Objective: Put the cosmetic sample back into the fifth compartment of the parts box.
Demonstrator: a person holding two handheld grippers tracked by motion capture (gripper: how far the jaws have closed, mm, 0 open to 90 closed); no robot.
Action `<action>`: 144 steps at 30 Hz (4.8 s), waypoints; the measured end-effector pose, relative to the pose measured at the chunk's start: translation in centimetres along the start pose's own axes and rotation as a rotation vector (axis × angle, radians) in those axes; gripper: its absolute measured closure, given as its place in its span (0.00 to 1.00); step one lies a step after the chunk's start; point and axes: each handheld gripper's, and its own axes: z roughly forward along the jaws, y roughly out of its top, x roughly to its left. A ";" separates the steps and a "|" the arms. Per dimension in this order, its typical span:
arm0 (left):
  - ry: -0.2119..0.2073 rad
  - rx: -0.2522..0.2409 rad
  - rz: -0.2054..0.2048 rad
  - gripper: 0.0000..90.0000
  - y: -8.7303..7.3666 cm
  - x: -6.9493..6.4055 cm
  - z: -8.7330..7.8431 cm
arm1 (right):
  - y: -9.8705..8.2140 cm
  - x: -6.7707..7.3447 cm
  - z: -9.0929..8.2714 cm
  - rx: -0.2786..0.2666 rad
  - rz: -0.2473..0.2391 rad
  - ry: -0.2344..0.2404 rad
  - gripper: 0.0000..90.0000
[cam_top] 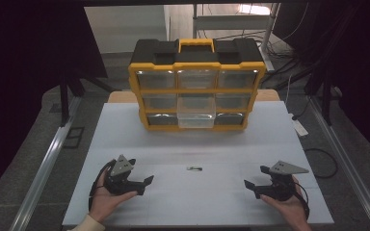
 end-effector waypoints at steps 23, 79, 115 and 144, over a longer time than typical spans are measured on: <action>-0.011 -0.001 0.034 0.13 2.0 0.1 0.1 | -0.1 0.0 -0.1 0.002 -0.004 -0.006 0.13; -0.154 0.080 0.307 0.13 9.7 -3.4 4.8 | -0.4 0.1 -0.5 0.005 -0.005 -0.017 0.15; -0.168 0.109 0.413 0.11 12.1 -3.3 7.4 | -0.4 0.0 -0.4 0.007 -0.009 -0.020 0.15; -0.251 0.157 0.559 0.10 13.1 -4.3 10.3 | -0.5 0.0 -0.3 0.012 -0.007 -0.019 0.15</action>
